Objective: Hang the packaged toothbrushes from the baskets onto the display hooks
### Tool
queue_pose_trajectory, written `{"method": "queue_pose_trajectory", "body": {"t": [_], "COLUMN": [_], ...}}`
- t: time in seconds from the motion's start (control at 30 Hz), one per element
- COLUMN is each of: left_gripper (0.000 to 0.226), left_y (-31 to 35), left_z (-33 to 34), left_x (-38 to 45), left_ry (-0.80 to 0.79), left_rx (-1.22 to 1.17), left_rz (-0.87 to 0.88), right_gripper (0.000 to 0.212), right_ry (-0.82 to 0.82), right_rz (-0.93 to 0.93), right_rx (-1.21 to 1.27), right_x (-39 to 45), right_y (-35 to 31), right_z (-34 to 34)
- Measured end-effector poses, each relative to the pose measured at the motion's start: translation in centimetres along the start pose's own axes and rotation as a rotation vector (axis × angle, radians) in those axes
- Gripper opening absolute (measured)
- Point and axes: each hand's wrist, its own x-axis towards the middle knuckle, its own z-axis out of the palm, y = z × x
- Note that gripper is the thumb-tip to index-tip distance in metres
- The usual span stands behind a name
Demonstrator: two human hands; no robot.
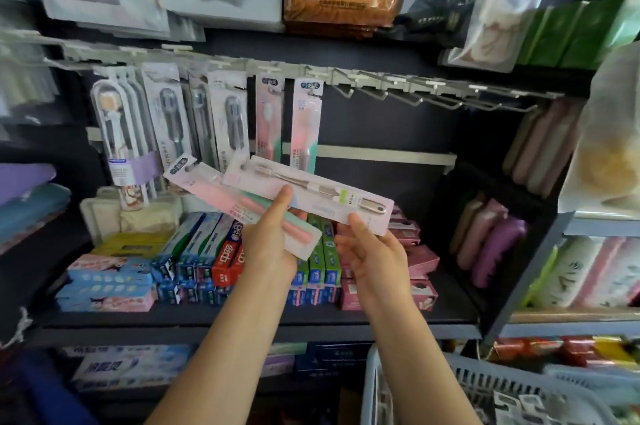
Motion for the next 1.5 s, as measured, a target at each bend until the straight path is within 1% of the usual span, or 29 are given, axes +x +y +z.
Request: {"method": "queue_pose_trajectory", "body": {"t": [0.07,0.1,0.13,0.2,0.23,0.27,0.33,0.37,0.43,0.5,0.53,0.6,0.7,0.77,0.87,0.93,1.0,1.1,1.2,1.27,1.43,1.5], "left_gripper": [0.021,0.022,0.024,0.026,0.025,0.024,0.023,0.023,0.022,0.021,0.020,0.015,0.031,0.032,0.026,0.028,0.029,0.029,0.029,0.028,0.027,0.027], "left_y": [0.1,0.2,0.3,0.7,0.9,1.1,1.3,1.3,1.1,0.7,0.5,0.1,-0.5,-0.8,-1.4,-1.6,-1.7,-1.8,-1.8,-1.8,-1.7,-1.7], "left_z": [-0.1,-0.3,-0.4,-0.8,-0.8,-0.7,-0.3,0.0,0.5,0.9,1.1,1.3,1.5,1.5,2.0,2.5,2.9,3.4,3.5,3.4,3.2,3.2], "left_x": [-0.2,-0.2,-0.3,-0.5,-0.6,-0.8,-1.2,-1.5,-1.9,-2.3,-2.5,-2.8,-2.8,-2.8,-3.1,-3.3,-3.2,-3.0,-2.9,-2.9,-2.9,-2.7], "left_ry": [0.033,0.047,0.059,0.066,0.061,0.047,-0.029,-0.081,-0.188,-0.258,-0.265,-0.238,-0.234,-0.240,-0.273,-0.309,-0.321,-0.323,-0.318,-0.315,-0.338,-0.346], "left_rx": [-0.011,-0.014,-0.001,0.088,0.156,0.223,0.369,0.457,0.621,0.740,0.760,0.753,0.679,0.671,0.650,0.630,0.621,0.611,0.573,0.553,0.540,0.553], "left_rz": [0.013,0.039,0.076,0.163,0.194,0.210,0.215,0.211,0.204,0.204,0.205,0.199,0.162,0.154,0.156,0.163,0.171,0.191,0.186,0.180,0.207,0.216], "right_gripper": [0.015,0.017,0.024,0.039,0.039,0.033,0.012,0.008,0.012,0.011,0.013,0.013,0.015,0.016,0.027,0.037,0.043,0.044,0.042,0.040,0.037,0.038], "right_ry": [0.005,0.010,0.021,0.048,0.049,0.025,-0.102,-0.188,-0.350,-0.421,-0.418,-0.354,-0.234,-0.206,-0.165,-0.136,-0.117,-0.098,-0.117,-0.103,-0.112,-0.092], "right_rz": [0.036,0.039,0.034,-0.015,-0.059,-0.102,-0.147,-0.148,-0.141,-0.173,-0.183,-0.170,-0.157,-0.164,-0.243,-0.317,-0.385,-0.444,-0.460,-0.465,-0.369,-0.364], "right_rx": [-0.070,-0.097,-0.108,-0.154,-0.220,-0.308,-0.499,-0.588,-0.717,-0.758,-0.748,-0.687,-0.632,-0.596,-0.657,-0.681,-0.678,-0.702,-0.713,-0.715,-0.719,-0.714], "right_x": [0.2,0.4,0.6,0.9,1.0,1.1,0.9,0.9,0.8,0.7,0.7,0.7,0.9,1.0,2.1,2.9,3.7,4.6,5.1,5.0,4.7,5.0], "right_y": [-0.1,-0.2,-0.4,-0.9,-1.3,-1.7,-2.7,-3.0,-3.4,-3.4,-3.3,-3.2,-3.9,-5.0,-6.6,-7.8,-8.8,-9.9,-10.2,-10.0,-8.3,-8.3], "right_z": [-0.5,-0.7,-1.0,-1.5,-1.7,-1.9,-2.0,-2.0,-1.9,-2.1,-2.3,-2.7,-3.6,-3.8,-2.8,-1.8,-1.0,-0.1,0.5,0.5,-0.8,-0.5]}}
